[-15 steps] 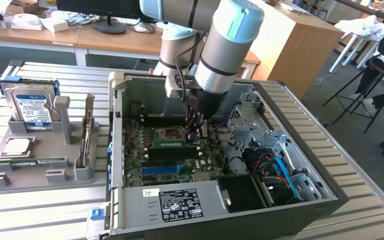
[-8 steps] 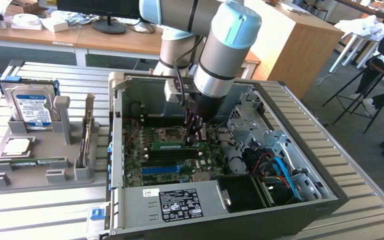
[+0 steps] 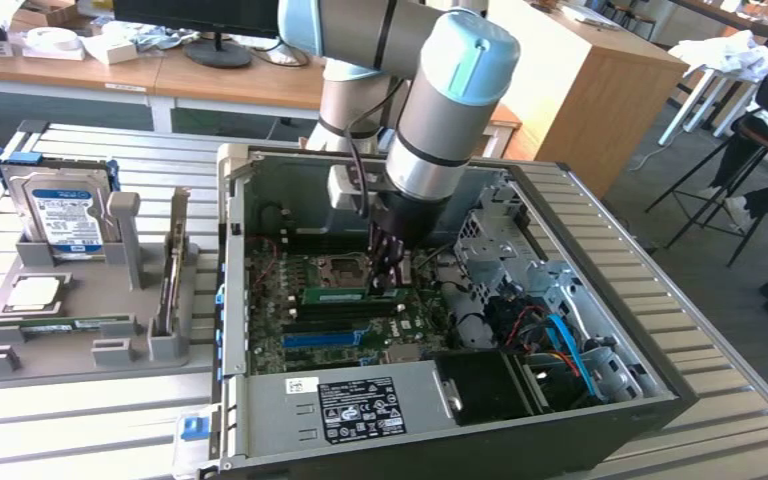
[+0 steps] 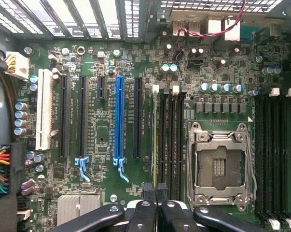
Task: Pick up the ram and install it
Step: 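Insert the ram into the slot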
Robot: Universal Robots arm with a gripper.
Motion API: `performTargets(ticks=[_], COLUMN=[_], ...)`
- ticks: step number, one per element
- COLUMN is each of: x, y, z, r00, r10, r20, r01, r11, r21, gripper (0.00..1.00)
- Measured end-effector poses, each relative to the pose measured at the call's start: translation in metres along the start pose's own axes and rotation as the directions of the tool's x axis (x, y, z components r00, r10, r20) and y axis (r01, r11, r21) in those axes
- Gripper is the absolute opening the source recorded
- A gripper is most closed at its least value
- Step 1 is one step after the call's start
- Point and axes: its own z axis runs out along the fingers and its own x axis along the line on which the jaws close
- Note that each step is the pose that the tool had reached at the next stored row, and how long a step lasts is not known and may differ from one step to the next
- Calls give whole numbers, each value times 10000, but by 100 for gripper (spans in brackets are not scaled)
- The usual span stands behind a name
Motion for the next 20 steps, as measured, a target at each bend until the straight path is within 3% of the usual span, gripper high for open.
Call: performTargets(ticks=[5, 20], x=[2, 2], y=[-2, 13], z=[43, 52], r00=[10000, 10000], r10=[0, -1], r20=[-1, -1], r01=[0, 1], r11=[10000, 10000], r21=[-1, -1], gripper=[12, 12])
